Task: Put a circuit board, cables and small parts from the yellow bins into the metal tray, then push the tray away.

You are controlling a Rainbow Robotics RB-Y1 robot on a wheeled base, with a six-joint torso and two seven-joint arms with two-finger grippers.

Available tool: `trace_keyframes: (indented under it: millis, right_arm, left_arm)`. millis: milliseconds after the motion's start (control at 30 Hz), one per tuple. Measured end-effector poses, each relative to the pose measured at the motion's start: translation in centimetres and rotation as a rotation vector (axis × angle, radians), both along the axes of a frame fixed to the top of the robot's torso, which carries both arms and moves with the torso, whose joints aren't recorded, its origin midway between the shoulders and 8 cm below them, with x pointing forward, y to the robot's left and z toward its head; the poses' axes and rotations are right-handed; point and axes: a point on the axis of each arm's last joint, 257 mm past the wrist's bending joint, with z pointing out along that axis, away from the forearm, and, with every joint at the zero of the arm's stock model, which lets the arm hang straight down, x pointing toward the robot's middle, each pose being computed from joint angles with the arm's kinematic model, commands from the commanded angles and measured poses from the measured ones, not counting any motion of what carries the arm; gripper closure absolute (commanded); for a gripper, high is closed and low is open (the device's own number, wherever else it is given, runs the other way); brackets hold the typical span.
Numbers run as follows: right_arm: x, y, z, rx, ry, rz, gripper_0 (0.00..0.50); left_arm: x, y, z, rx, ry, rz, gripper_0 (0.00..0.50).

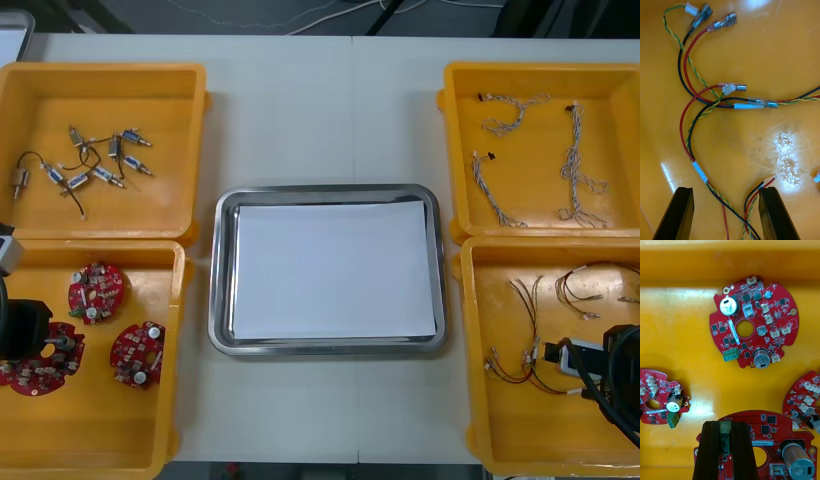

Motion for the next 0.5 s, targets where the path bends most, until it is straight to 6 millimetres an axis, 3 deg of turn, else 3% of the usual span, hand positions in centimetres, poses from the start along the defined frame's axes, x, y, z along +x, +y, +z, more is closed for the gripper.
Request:
trace_keyframes:
  millis: [267,500]
  right_arm:
    - [-0.5,-0.8,-2.1,-0.015,0.008,-0.017,0.000]
    - [-0.6,-0.7,-3.1,-0.029,0.012,-0.008,0.000]
  left_arm:
    - [1.2,-1.2,2.4,0.003,0.017,-0.033,0.500]
    - [3.9,-2.6,5.4,-0.001,-0.057,-0.073,0.500]
